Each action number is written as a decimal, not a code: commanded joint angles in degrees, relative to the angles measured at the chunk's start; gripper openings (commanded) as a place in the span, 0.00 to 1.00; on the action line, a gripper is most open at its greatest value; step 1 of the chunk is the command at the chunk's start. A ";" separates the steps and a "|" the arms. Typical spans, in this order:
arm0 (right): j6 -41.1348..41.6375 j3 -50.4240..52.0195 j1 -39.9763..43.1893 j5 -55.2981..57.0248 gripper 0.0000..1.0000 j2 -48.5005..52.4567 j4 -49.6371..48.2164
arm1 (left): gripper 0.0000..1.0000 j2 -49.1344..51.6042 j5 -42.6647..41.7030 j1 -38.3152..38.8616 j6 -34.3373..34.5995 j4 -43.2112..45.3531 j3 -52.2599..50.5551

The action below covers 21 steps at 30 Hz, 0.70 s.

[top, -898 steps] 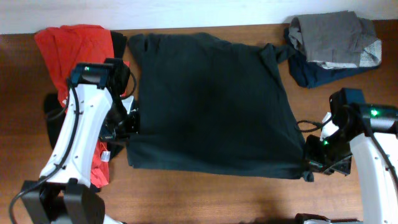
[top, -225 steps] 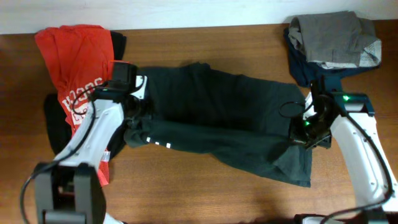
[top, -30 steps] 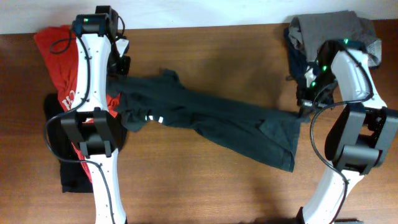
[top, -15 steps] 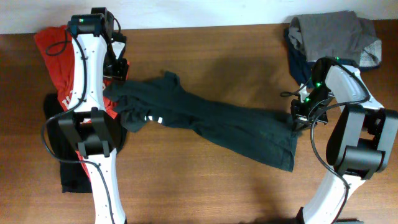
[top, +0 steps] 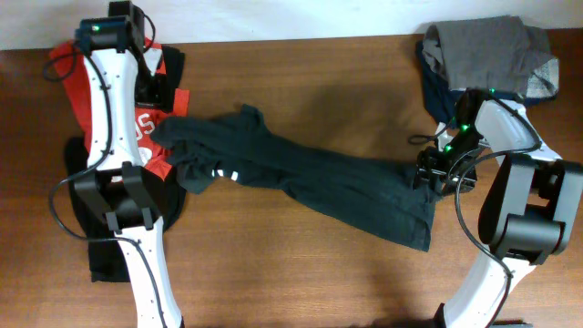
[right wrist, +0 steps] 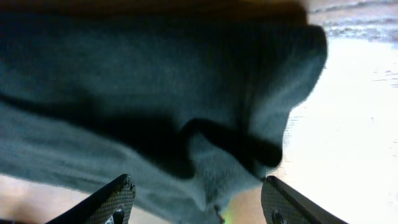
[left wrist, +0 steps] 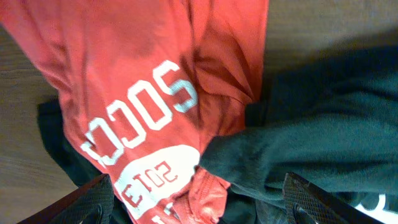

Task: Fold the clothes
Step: 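Pull the t-shirt's right end rightward with the right gripper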

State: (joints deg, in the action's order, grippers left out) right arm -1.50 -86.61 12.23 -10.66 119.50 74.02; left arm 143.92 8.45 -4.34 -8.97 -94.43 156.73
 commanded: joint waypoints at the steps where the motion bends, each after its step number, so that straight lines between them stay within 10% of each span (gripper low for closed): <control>1: 0.48 3.69 -0.26 -0.39 0.71 -1.73 -2.62 | 0.87 -0.26 0.15 -0.79 1.64 0.50 3.76; 10: 8.55 14.71 -0.26 -0.74 0.54 -1.73 -10.88 | 0.92 -0.26 -2.73 -0.76 1.64 -0.17 10.12; 15: 12.57 19.96 -0.02 -0.70 0.10 -1.73 -20.90 | 0.92 -0.26 -3.76 -0.70 2.25 -0.63 10.10; 21: 9.11 14.03 3.72 -0.55 0.04 -1.79 -21.49 | 0.92 -0.26 -8.96 -0.70 2.23 -0.42 10.10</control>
State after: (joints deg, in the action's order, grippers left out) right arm 9.93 -70.78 14.13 -12.03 112.90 56.93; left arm 143.92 3.07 -4.95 -7.46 -94.91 165.66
